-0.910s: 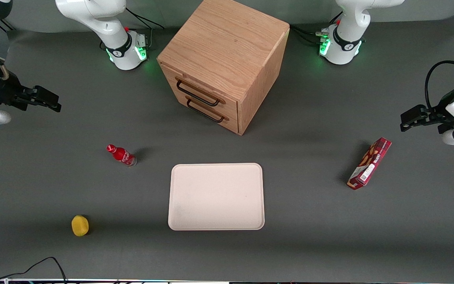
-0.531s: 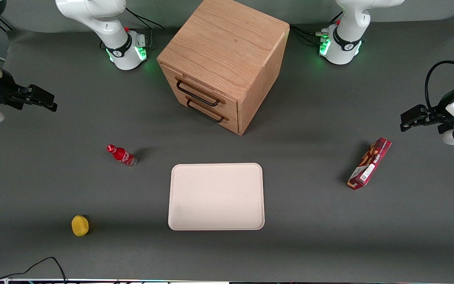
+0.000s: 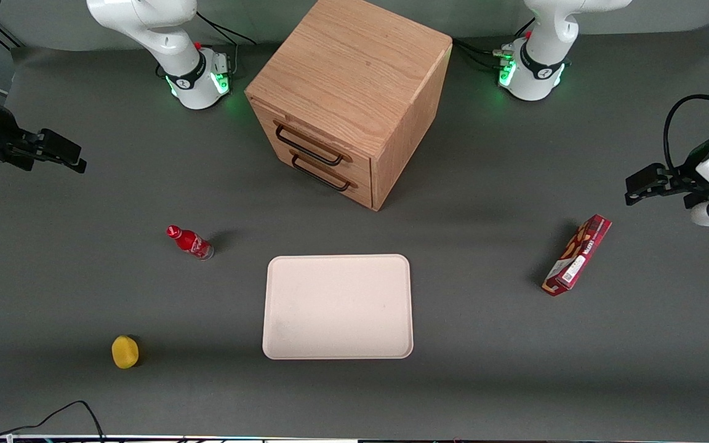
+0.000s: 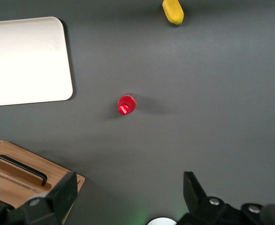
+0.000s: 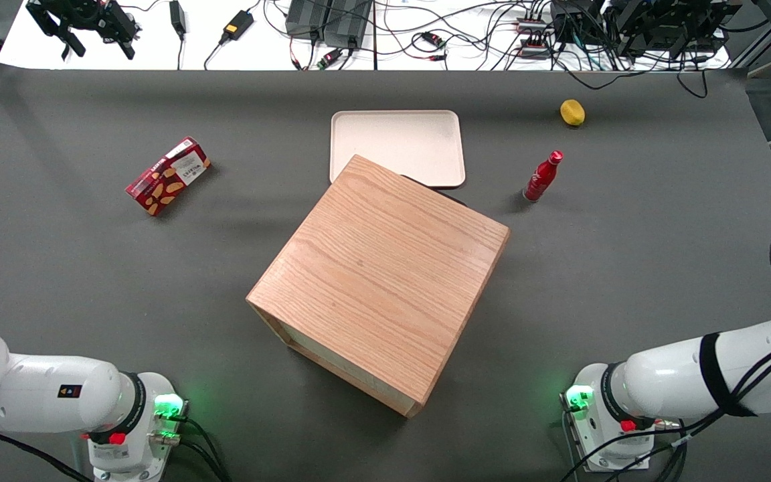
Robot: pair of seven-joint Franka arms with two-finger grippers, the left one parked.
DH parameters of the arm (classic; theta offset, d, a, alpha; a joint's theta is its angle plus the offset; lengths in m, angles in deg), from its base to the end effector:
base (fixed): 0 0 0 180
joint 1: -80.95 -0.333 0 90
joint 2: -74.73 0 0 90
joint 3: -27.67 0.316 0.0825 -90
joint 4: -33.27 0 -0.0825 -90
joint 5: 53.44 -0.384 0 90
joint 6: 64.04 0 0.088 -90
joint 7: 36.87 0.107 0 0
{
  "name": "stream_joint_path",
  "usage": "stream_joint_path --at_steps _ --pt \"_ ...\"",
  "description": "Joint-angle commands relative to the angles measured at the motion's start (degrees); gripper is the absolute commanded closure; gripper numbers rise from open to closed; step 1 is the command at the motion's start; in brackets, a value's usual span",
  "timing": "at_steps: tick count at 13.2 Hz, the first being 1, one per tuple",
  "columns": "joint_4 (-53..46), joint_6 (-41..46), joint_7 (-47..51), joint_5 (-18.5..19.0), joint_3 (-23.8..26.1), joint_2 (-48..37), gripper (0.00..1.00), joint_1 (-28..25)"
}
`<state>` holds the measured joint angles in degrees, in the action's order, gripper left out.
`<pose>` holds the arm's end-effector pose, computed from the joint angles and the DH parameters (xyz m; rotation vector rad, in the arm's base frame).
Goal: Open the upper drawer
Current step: 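Move the right gripper toward the upper drawer's black handle of the wooden cabinet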
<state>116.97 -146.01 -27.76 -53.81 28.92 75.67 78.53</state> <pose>0.5440 0.0355 0.6546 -3.1357 0.1478 0.0739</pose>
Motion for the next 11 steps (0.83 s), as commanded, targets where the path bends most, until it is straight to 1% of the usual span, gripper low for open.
stream_joint_path --at_steps 1,3,4,6,7,9,10,11 --pt "-1.78 1.28 -1.55 -1.04 -0.28 0.54 0.0 0.05" --pt "-1.78 1.63 -5.05 -1.13 -0.02 0.37 0.0 -0.21" --pt "-1.95 2.5 -6.37 -2.17 0.25 0.2 0.0 -0.3" --pt "-2.39 2.95 -8.74 -5.77 1.38 -0.42 0.0 -0.65" --pt "-2.4 2.95 -11.11 -7.35 3.48 -0.42 0.0 -0.56" --pt "-2.74 2.95 -17.25 -7.98 8.13 -0.42 0.0 -0.56" --pt "-3.1 2.95 -18.24 -8.51 11.12 -0.33 0.0 -0.3" --pt "-3.36 2.95 -18.08 -9.9 13.5 -0.33 0.0 -0.39"
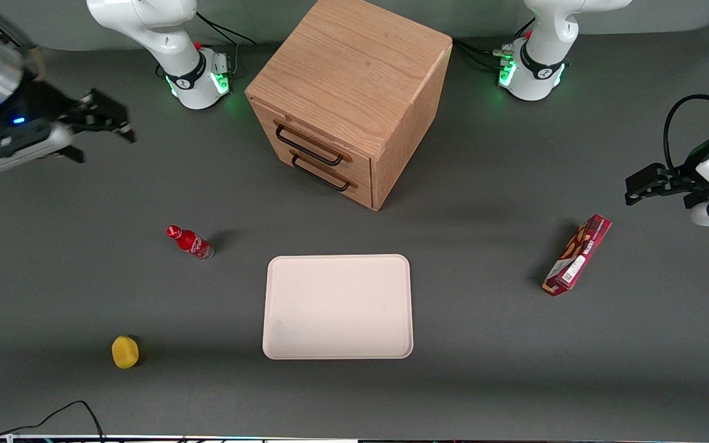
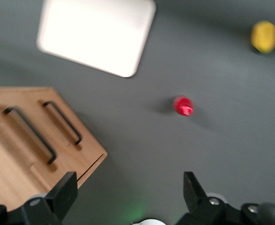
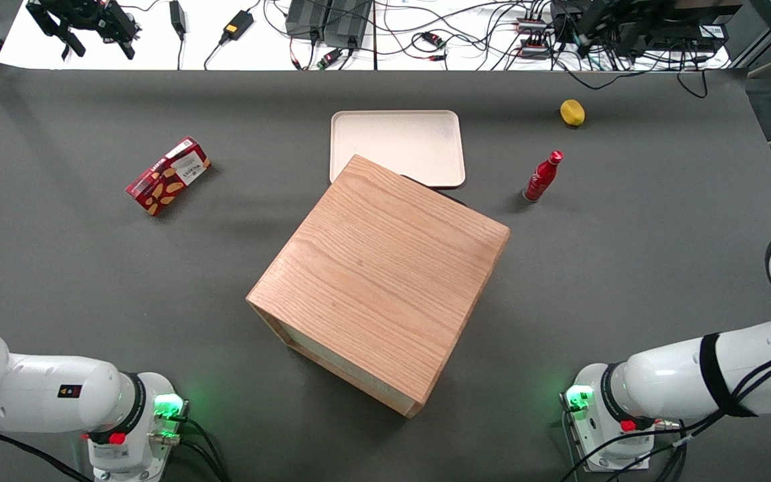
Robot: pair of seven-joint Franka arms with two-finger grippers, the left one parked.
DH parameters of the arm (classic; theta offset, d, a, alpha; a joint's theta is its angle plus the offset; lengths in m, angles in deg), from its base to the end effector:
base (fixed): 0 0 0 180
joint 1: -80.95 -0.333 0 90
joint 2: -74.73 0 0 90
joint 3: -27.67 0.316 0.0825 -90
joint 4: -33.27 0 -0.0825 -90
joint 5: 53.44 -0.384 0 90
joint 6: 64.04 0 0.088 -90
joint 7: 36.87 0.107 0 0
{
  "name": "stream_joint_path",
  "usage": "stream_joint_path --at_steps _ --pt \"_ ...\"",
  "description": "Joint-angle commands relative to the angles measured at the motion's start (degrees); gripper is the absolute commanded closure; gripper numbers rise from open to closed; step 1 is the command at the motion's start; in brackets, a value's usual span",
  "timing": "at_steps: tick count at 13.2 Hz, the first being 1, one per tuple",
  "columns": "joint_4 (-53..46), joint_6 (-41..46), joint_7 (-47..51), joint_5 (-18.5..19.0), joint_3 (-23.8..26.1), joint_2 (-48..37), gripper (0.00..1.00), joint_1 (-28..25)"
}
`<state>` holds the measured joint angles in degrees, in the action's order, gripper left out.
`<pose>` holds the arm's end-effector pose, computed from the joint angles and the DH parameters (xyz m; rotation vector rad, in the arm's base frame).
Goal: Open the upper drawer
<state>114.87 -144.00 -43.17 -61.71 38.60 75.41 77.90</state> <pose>0.5191 0.1463 0.6723 -2.9459 -0.5609 0.0748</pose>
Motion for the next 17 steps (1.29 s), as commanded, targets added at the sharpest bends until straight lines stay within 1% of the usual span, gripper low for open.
stream_joint_path --at_steps 1,3,4,6,10,15,17 --pt "-1.35 0.86 -2.92 -3.4 6.1 0.19 0.0 0.23" --pt "-1.35 0.07 -3.1 -7.26 9.54 0.89 0.0 0.24" --pt "-1.27 -0.98 -3.97 -7.89 10.51 1.76 0.0 -0.03" --pt "-0.83 -2.21 -8.27 -7.64 13.85 3.96 0.0 -0.03" --pt "1.01 -4.49 -8.11 -7.55 15.09 11.16 0.0 -0.2" --pt "7.86 -13.98 -7.32 -8.16 16.4 13.55 0.0 -0.38" --pt "12.16 -18.46 -6.01 -8.08 18.34 13.46 0.0 -0.29"
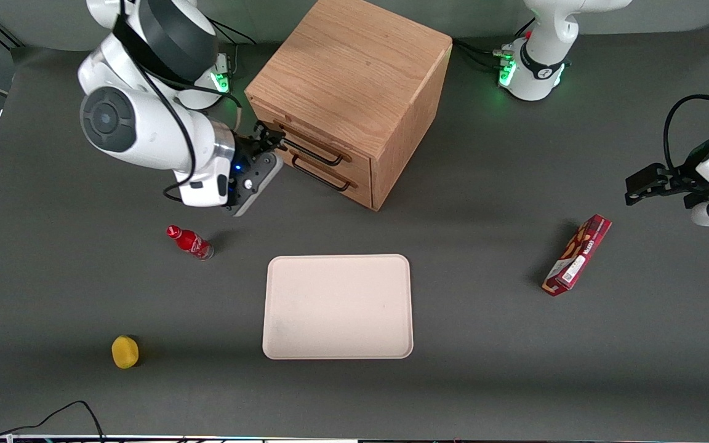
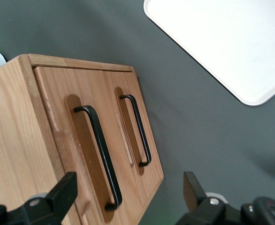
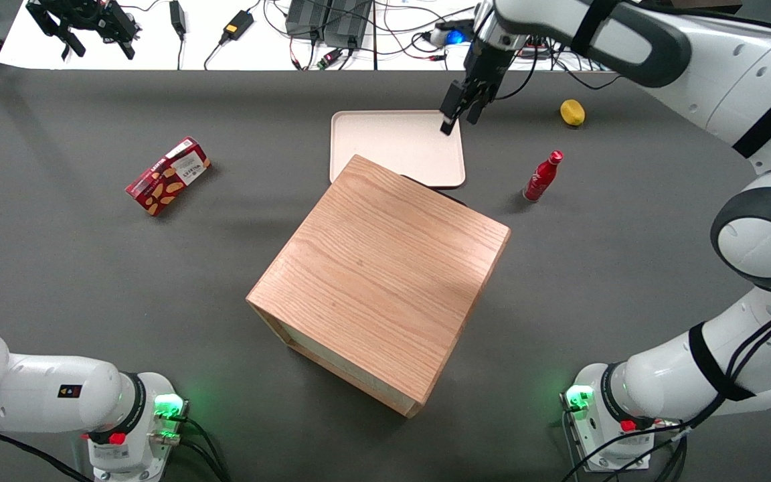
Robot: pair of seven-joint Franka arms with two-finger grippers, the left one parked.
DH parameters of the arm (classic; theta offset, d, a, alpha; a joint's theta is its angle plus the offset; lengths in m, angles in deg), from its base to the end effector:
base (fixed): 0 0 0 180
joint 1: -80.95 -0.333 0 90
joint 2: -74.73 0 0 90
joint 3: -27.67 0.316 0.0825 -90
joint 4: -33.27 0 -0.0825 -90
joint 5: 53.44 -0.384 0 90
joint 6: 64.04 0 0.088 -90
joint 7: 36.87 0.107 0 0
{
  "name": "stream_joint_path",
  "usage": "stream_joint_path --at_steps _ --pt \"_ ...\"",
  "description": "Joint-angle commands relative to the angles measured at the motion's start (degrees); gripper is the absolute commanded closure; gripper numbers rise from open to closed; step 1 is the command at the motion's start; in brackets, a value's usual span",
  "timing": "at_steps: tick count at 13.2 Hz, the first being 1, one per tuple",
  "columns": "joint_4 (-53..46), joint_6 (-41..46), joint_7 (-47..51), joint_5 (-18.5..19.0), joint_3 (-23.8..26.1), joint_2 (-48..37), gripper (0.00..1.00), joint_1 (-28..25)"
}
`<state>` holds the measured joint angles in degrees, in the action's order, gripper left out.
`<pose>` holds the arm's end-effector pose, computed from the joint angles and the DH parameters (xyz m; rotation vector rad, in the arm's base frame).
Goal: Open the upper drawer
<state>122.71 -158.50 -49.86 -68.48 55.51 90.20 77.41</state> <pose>0.5310 0.3191 0.4992 -2.5887 -0.9862 0.2965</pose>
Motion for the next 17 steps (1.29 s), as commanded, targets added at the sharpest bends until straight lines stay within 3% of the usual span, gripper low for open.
stream_joint_path --at_steps 1,7,17 --pt "6.08 -5.55 0.95 -1.3 1.78 -1.67 0.0 0.12" --pt "14.09 -10.66 0.25 -1.22 3.45 -4.4 0.0 0.38" --pt "18.66 -16.9 0.34 -1.3 5.21 -3.7 0.0 0.56"
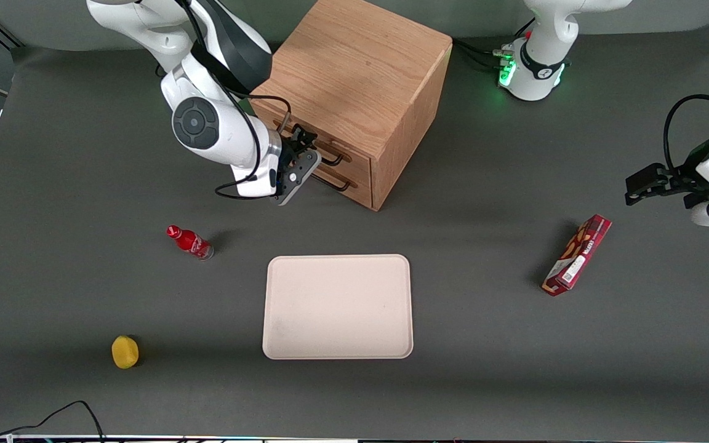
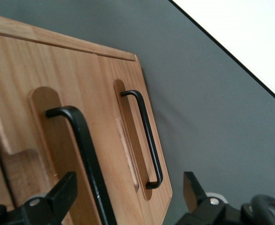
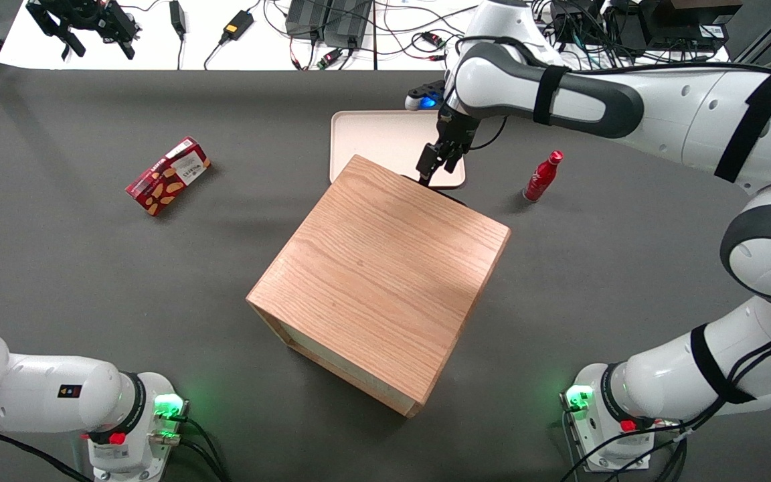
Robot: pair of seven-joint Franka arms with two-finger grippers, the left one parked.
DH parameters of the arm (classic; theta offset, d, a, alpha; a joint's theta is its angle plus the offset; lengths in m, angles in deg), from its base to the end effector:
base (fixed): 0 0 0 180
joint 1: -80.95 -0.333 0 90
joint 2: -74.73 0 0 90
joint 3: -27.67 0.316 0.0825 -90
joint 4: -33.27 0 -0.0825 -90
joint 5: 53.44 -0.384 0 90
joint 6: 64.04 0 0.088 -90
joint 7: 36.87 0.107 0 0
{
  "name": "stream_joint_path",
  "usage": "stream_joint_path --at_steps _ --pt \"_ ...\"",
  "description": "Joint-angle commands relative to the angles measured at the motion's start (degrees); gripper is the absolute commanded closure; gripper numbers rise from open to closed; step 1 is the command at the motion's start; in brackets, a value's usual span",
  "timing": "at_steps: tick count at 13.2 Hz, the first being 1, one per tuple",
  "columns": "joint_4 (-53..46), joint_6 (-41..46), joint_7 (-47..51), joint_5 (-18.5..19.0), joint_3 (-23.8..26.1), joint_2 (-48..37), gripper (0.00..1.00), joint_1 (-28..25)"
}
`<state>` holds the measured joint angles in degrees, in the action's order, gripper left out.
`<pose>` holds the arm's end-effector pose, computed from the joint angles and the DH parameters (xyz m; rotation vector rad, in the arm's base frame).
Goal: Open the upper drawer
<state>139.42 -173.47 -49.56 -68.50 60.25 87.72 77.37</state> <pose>0.4788 0.3526 0.4117 -2.6076 -1.0169 0.2966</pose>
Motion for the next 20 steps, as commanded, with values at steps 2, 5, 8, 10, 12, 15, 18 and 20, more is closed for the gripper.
stream_joint_path --at_steps 2,5,8,10,12,15,18,20 --pt "2.05 -2.02 0.04 -1.28 0.47 -0.95 0.0 0.59" --pt "3.1 -3.95 0.04 -1.37 0.82 -0.78 0.0 0.5" --pt "3.19 -4.39 -0.05 -1.37 0.91 -0.34 0.0 0.5" --pt "3.1 -4.48 -0.22 -1.2 0.82 0.01 0.0 0.5" --pt "2.84 -4.57 -0.31 -0.5 0.82 0.54 0.0 0.68" --pt "2.05 -5.18 -0.58 0.21 0.65 1.85 0.0 0.86" --pt "0.12 -5.19 -0.58 2.23 0.3 3.79 0.0 1.03" --pt "-1.37 -4.92 -0.58 3.02 0.03 4.93 0.0 1.12"
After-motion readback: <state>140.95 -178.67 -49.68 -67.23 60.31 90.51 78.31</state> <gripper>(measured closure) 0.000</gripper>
